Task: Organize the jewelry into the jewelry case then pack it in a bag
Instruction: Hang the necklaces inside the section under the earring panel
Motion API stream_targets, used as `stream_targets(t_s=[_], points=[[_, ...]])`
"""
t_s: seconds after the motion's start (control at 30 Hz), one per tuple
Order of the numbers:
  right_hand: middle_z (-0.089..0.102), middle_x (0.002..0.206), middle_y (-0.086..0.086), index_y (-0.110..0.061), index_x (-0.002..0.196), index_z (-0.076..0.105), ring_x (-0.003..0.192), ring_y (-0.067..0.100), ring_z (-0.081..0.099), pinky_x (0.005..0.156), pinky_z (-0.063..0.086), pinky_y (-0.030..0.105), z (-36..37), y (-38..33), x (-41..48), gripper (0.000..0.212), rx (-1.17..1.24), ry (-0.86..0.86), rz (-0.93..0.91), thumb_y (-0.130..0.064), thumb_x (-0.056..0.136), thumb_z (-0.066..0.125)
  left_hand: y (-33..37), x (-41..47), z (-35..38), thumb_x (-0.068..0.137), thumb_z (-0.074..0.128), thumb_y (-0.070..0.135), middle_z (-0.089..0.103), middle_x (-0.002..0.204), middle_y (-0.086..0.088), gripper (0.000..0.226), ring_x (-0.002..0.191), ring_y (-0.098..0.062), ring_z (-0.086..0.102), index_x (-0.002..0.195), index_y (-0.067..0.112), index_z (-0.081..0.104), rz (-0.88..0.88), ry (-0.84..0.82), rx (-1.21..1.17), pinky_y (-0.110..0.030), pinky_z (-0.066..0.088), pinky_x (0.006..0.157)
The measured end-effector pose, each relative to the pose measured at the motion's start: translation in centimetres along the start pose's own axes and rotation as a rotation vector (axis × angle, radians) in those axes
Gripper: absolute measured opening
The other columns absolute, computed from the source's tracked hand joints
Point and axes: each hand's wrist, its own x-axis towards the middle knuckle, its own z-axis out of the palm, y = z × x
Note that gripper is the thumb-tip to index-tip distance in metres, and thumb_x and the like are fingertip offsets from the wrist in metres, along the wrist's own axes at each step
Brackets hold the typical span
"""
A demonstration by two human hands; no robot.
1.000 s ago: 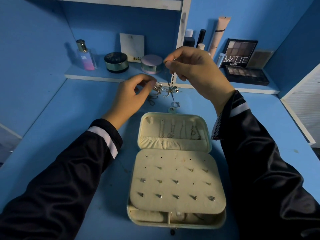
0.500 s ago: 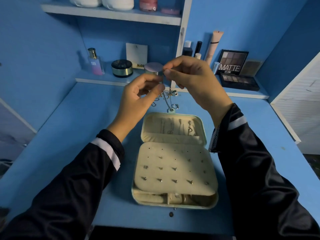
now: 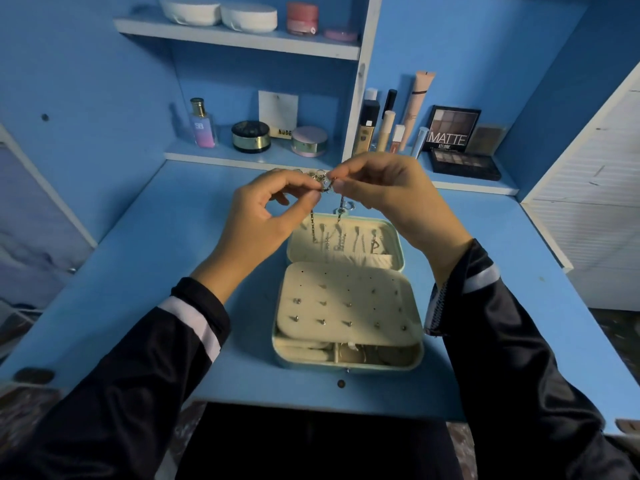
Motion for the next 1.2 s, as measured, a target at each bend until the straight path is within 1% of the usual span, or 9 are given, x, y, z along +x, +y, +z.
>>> stream_targets(t_s=[0.13,0.27,0.4,0.47,0.53,0.67,0.8,0.97,1.2], points=[[0.068,0.073,-0.008,0.003,0.097,0.069,0.063,-0.002,0.058,0.059,0.042,0.008,0.4,0.6,-1.4,0.011,0.015,0.001,0.057,0.001,0.086,0.067,0.0,-0.9,-0.5,0.090,0.069,0.011,0.071,0.095,0.009,0.012,0.087,-0.008,0.065,0.099,0.020,0.070,-0.012,-0.058,0.014,-0.029,0.051,0.078],[0.066,0.073,0.000,0.004,0.097,0.068,0.061,-0.001,0.058,0.058,0.042,0.008,0.9,1.6,-1.9,0.014,-0.013,-0.008,0.164,0.001,0.084,0.070,-0.8,-1.3,-0.8,0.090,0.069,0.016,0.072,0.093,0.011,0.009,0.089,-0.010,0.066,0.096,0.022,0.071,-0.091,-0.114,0.064,-0.032,0.053,0.079],[0.069,0.071,-0.003,-0.010,0.087,0.072,0.065,0.003,0.060,0.065,0.047,0.016,1.3,3.1,-1.3,0.005,-0.140,0.010,0.230,-0.006,0.083,0.073,-2.0,-1.3,-0.8,0.088,0.070,0.019,0.071,0.090,0.013,0.009,0.087,-0.008,0.066,0.093,0.026,0.072,-0.148,-0.148,0.132,-0.032,0.052,0.078],[0.073,0.080,0.007,-0.014,0.084,0.072,0.074,0.011,0.064,0.077,0.054,0.028,1.5,3.8,-0.8,0.006,-0.184,0.024,0.242,-0.009,0.083,0.074,-2.6,-1.2,-0.8,0.088,0.071,0.014,0.071,0.089,0.012,0.010,0.085,-0.005,0.065,0.093,0.023,0.073,-0.169,-0.156,0.186,-0.026,0.050,0.075],[0.074,0.085,0.011,-0.012,0.085,0.074,0.075,0.013,0.065,0.081,0.055,0.030,1.7,4.2,-0.3,0.004,-0.225,0.032,0.252,-0.009,0.082,0.074,-3.2,-0.8,-0.8,0.087,0.071,0.011,0.070,0.086,0.014,0.012,0.082,-0.001,0.063,0.093,0.021,0.074,-0.170,-0.166,0.246,-0.015,0.046,0.068],[0.073,0.079,0.003,-0.011,0.086,0.075,0.066,0.003,0.060,0.069,0.051,0.020,2.0,4.9,0.8,0.005,-0.388,0.020,0.247,-0.010,0.083,0.072,-4.3,-0.2,-0.5,0.085,0.072,0.010,0.064,0.083,0.018,0.013,0.077,0.002,0.060,0.093,0.020,0.074,-0.174,-0.204,0.334,-0.002,0.037,0.066],[0.067,0.075,-0.007,-0.012,0.085,0.075,0.058,-0.010,0.053,0.060,0.041,0.005,2.0,5.8,1.7,0.007,-0.527,-0.005,0.199,-0.008,0.082,0.070,-4.7,0.5,-0.3,0.084,0.072,0.011,0.059,0.078,0.021,0.013,0.071,-0.005,0.059,0.090,0.021,0.073,-0.157,-0.212,0.401,-0.006,0.040,0.068],[0.070,0.082,-0.001,-0.009,0.086,0.076,0.067,0.001,0.055,0.066,0.042,0.005,2.2,6.5,2.2,0.009,-0.649,-0.013,0.129,-0.007,0.081,0.069,-4.8,1.4,-0.1,0.082,0.069,0.008,0.063,0.081,0.006,0.011,0.073,-0.015,0.059,0.089,0.016,0.075,-0.101,-0.262,0.497,-0.028,0.050,0.075],[0.071,0.081,0.003,-0.008,0.085,0.076,0.071,0.012,0.055,0.066,0.038,0.010,2.6,7.2,2.4,0.015,-0.798,-0.009,-0.011,-0.001,0.079,0.064,-5.0,1.7,0.2,0.083,0.067,0.012,0.065,0.088,-0.006,0.014,0.080,-0.024,0.060,0.092,0.014,0.077,-0.049,-0.300,0.577,-0.040,0.052,0.074]])
